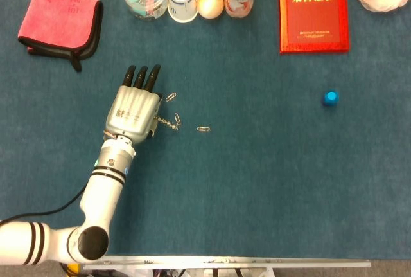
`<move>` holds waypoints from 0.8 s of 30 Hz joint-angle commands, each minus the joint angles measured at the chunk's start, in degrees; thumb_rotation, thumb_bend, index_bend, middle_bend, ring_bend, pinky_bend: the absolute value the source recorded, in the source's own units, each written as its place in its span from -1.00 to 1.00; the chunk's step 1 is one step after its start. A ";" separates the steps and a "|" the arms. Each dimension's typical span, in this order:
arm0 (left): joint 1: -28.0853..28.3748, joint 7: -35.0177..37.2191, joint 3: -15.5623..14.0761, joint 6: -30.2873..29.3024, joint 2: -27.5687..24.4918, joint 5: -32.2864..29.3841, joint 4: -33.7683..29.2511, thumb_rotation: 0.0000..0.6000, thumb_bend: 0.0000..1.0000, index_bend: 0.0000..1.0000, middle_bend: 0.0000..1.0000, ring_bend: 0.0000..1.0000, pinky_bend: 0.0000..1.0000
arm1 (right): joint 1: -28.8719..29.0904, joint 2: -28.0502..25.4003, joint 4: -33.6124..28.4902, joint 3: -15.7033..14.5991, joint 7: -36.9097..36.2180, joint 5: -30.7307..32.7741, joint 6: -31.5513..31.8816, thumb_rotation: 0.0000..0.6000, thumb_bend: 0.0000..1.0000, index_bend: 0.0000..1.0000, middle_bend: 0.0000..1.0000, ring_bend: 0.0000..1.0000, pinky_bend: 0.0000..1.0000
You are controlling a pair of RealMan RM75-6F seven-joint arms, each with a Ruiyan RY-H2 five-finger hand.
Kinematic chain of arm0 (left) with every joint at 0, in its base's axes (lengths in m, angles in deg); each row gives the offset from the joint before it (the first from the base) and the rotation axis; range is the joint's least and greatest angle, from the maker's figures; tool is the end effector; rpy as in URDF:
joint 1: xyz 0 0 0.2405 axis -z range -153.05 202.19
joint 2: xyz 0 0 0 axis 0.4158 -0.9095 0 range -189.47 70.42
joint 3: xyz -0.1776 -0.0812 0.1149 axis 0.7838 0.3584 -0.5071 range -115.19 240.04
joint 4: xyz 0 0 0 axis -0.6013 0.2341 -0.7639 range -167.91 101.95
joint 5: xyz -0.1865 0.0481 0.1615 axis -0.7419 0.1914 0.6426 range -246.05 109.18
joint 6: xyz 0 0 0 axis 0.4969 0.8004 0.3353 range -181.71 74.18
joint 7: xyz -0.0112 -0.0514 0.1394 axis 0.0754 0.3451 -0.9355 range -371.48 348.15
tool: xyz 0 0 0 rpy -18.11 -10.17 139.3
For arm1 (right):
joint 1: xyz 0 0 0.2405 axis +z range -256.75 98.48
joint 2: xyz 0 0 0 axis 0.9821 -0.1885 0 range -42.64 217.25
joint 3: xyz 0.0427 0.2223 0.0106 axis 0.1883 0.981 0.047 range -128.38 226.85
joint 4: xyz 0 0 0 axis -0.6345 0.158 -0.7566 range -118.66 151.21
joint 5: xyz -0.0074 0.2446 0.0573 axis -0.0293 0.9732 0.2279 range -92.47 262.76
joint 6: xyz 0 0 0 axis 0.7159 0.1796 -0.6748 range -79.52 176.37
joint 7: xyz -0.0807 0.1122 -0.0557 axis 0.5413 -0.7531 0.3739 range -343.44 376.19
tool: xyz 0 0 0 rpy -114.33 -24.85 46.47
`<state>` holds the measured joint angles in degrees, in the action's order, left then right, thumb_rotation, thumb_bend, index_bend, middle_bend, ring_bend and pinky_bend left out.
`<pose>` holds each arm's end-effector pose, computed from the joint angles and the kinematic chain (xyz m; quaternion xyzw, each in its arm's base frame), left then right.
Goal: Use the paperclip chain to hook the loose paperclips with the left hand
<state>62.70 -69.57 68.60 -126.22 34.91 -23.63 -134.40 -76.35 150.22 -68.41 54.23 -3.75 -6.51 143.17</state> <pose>-0.1090 0.2545 -0.0771 -0.7591 -0.3520 -0.2246 0.4995 -0.3113 -0.1840 0.1519 0.5455 -0.3697 0.5145 0.5486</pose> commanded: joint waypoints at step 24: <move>2.53 1.02 0.05 0.58 1.88 -4.00 4.78 1.00 -0.16 0.14 -1.00 -1.00 -1.00 | 0.02 0.02 0.02 -0.03 0.03 -0.02 -0.14 1.00 0.73 -0.23 -0.18 -0.26 0.11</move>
<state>65.22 -68.55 68.66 -125.65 36.78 -27.64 -129.63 -76.33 150.24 -68.39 54.21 -3.71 -6.53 143.03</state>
